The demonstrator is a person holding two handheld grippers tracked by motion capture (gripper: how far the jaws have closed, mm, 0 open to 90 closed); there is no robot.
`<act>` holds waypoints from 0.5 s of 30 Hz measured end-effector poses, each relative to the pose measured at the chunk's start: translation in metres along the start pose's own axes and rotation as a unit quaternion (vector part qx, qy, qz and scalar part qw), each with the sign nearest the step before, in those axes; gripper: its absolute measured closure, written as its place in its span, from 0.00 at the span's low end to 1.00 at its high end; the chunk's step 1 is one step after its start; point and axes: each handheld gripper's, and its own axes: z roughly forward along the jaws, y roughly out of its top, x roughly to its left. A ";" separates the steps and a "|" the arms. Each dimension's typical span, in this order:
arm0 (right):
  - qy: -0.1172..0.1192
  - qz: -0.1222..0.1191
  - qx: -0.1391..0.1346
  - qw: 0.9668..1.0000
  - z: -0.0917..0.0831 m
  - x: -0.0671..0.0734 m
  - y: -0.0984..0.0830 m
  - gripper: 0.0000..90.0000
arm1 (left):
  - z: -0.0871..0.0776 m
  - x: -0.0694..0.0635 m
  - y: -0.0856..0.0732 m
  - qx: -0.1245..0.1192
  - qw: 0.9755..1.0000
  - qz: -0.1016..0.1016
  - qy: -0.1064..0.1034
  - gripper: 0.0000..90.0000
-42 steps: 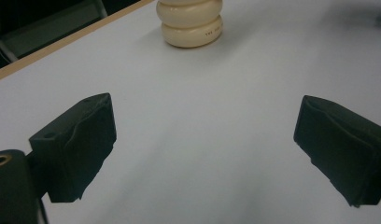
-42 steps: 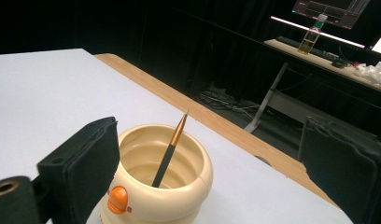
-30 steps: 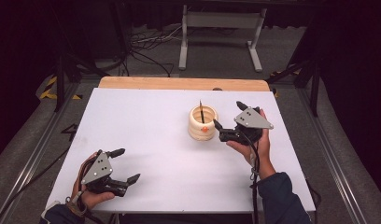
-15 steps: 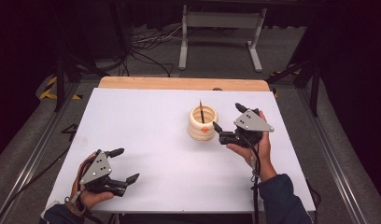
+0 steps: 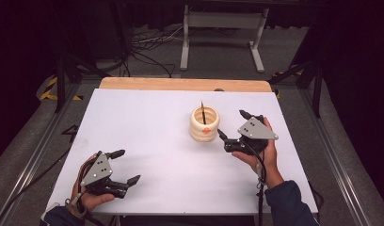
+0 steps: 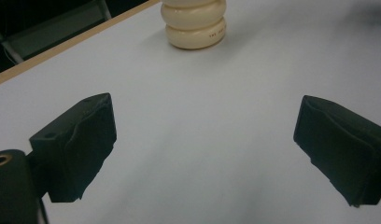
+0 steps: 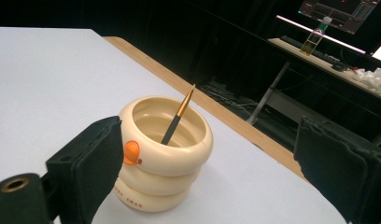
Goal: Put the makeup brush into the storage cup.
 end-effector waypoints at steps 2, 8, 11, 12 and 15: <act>0.000 0.003 0.001 1.000 -0.003 -0.001 -0.003 0.10 | 0.000 0.000 0.000 0.000 1.000 0.001 0.000 0.07; -0.002 0.006 -0.011 1.000 -0.012 -0.003 -0.009 0.10 | 0.001 0.000 0.000 0.001 1.000 -0.001 0.002 0.08; -0.002 0.006 -0.008 1.000 -0.016 -0.005 -0.012 0.10 | 0.000 0.000 0.000 -0.002 1.000 -0.002 0.004 0.08; -0.002 0.006 -0.006 1.000 -0.018 -0.005 -0.014 0.10 | 0.000 0.000 0.000 -0.003 1.000 -0.004 0.003 0.08; -0.005 0.004 -0.005 1.000 -0.021 -0.006 -0.016 0.10 | 0.000 0.000 0.000 -0.002 1.000 -0.002 0.004 0.08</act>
